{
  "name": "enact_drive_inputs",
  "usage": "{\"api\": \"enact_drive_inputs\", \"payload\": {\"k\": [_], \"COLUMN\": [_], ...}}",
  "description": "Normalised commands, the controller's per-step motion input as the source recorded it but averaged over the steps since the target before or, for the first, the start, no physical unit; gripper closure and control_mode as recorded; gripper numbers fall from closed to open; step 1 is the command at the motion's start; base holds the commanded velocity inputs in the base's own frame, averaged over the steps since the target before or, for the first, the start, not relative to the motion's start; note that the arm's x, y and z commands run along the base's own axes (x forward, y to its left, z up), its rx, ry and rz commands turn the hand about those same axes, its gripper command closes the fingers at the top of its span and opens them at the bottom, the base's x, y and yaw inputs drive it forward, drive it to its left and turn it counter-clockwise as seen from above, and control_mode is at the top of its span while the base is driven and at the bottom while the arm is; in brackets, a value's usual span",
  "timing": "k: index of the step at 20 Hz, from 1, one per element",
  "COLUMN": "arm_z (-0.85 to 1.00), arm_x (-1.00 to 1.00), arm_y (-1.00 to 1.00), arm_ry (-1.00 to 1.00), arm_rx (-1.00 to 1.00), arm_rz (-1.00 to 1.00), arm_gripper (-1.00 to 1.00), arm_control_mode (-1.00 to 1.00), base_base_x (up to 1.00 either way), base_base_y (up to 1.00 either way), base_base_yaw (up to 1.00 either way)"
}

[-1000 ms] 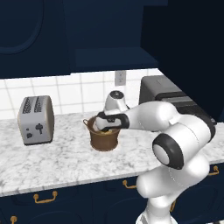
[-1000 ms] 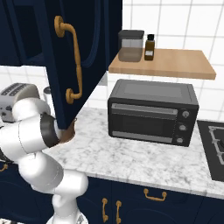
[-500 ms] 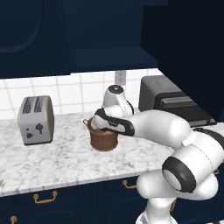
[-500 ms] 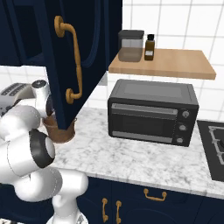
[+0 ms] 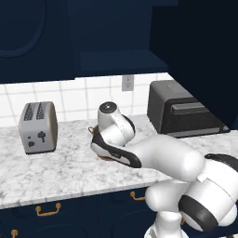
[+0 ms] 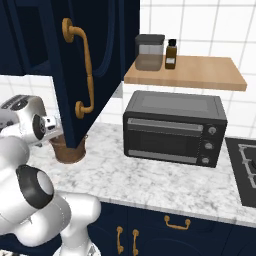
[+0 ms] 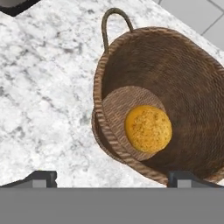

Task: Open the cabinet, pick up the bread from the cabinet and place it in the basket. Then move the basket to the dining counter.

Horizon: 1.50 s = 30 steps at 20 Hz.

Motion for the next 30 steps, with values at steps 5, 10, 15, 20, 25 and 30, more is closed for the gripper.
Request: {"api": "enact_drive_inputs", "payload": {"k": [5,10,15,20,25,30], "arm_z": [-0.26,-0.23,-0.33,-0.38,-0.24,-0.23], "arm_x": [0.26,0.31,0.19,0.14,-0.02,-0.27], "arm_y": [-0.08,-0.09,-0.07,-0.07,-0.02,-0.01], "arm_ry": [0.00,0.00,0.02,0.05,0.02,0.00], "arm_rx": [-0.15,-0.09,-0.06,-0.05,-0.02,-0.03], "arm_rz": [0.00,0.00,0.03,0.04,0.05,0.00], "arm_gripper": [-1.00,-1.00,-1.00,1.00,1.00,1.00], "arm_control_mode": [-1.00,-1.00,-1.00,-1.00,-1.00,-1.00], "base_base_x": [0.00,0.00,0.00,0.00,0.00,0.00], "base_base_y": [0.00,0.00,0.00,0.00,0.00,0.00], "base_base_yaw": [0.00,0.00,0.00,0.00,0.00,0.00]}}
